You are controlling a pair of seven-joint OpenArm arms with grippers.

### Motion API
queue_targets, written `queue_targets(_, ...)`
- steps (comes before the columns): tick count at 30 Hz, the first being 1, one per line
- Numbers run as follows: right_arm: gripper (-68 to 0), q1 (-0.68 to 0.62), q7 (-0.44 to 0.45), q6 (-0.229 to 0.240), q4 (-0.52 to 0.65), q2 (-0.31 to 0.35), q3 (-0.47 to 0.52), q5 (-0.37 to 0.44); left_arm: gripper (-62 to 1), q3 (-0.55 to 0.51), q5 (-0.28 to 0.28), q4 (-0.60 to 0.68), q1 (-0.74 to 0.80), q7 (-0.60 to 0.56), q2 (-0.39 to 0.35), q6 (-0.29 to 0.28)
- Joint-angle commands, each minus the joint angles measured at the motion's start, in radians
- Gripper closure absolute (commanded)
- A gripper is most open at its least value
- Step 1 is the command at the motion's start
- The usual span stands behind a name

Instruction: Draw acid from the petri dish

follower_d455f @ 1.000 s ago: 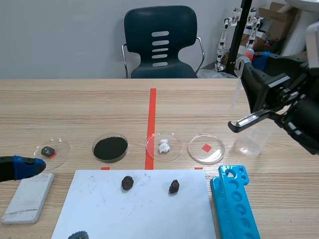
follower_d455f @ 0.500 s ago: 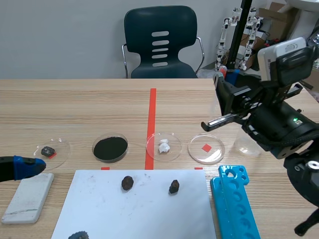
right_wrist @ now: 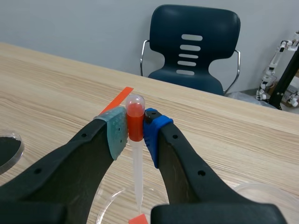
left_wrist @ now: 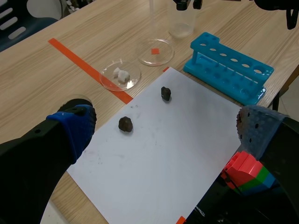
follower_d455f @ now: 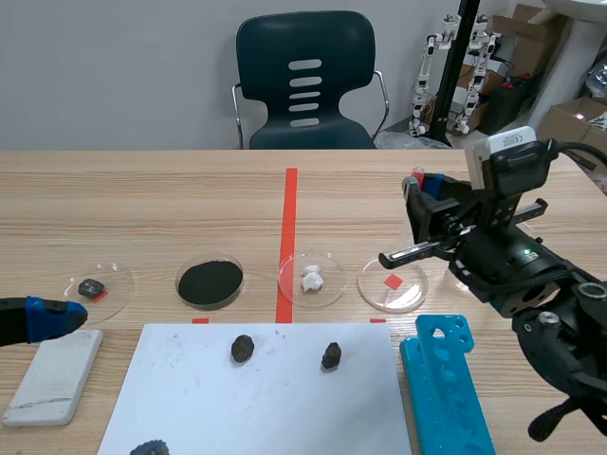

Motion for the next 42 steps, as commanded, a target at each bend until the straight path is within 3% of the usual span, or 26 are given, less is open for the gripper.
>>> queue_targets(1,-9.3,0.017,0.047,0.001,0.006,-0.012,0.007,0.007,-62.3,0.003,-0.011,0.011,0.007,-0.018,0.005,-0.001)
queue_targets(6,-9.3,0.018,0.128,0.001,-0.041,-0.025,0.006,0.006,-62.3,0.003,-0.011,0.011,0.007,-0.018,0.005,-0.001)
queue_targets(42,-9.3,0.023,0.153,0.001,-0.113,-0.033,0.005,-0.019,-62.3,0.003,-0.011,0.011,0.007,-0.018,0.005,-0.001)
